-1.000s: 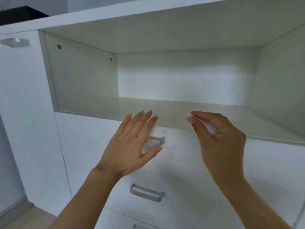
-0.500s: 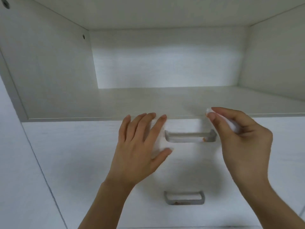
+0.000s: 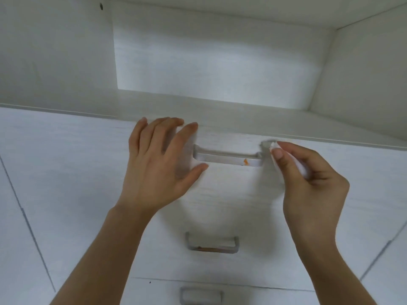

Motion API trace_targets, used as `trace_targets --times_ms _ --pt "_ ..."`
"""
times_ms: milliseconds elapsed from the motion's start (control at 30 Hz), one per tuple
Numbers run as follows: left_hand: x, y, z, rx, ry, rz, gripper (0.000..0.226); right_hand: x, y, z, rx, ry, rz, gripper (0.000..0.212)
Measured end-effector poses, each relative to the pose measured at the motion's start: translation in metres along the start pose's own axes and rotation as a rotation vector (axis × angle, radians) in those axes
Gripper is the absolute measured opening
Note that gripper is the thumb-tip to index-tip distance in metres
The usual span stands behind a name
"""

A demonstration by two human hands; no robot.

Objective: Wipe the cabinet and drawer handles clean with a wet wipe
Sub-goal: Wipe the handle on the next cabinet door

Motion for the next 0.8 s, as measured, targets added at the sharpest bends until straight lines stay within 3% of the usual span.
trace_targets --times_ms 233,467,800 --pt "-0.009 0.002 0.012 -0.084 -0.093 -0.015 0.063 -0.013 0.003 0.014 0.011 -0.058 -0.083 0.014" --pt "-0.015 0.015 0.020 0.002 -0.147 0.040 0.081 -0.023 0.018 0.021 -0.073 0.029 -0.225 0.011" --pt "-0.015 0.018 0.022 0.019 -0.124 0.058 0.090 -0.023 0.010 0.025 -0.117 -0.066 -0.155 0.011"
Point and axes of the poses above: each hand's wrist, its own z-axis away from the middle knuckle, its own y-axis out of the palm, x = y × z, the point moved 3 cm from there along -z, towards the middle knuckle, and after that the axes turned 5 degrees about y, right-handed, at the moved point
